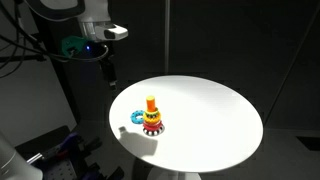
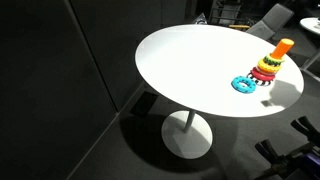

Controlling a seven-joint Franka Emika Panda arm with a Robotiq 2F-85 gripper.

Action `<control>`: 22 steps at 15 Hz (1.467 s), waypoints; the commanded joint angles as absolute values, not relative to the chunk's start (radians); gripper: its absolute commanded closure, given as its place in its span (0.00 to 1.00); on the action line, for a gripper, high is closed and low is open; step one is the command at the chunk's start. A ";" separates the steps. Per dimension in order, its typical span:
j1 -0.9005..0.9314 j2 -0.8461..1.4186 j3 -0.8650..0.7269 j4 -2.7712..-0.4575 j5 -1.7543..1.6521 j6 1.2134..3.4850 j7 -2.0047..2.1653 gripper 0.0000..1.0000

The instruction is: Put the blue ring on the stack

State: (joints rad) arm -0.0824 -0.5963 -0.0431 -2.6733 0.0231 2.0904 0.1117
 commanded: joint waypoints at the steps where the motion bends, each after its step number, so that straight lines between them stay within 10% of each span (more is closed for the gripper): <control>1: -0.086 -0.596 -0.040 -2.672 0.025 2.088 0.110 0.00; 22: -0.096 -0.188 0.012 -2.526 -0.005 2.346 0.303 0.00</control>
State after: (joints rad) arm -0.0826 -0.2849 0.0016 -2.5815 0.0210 2.3048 0.2320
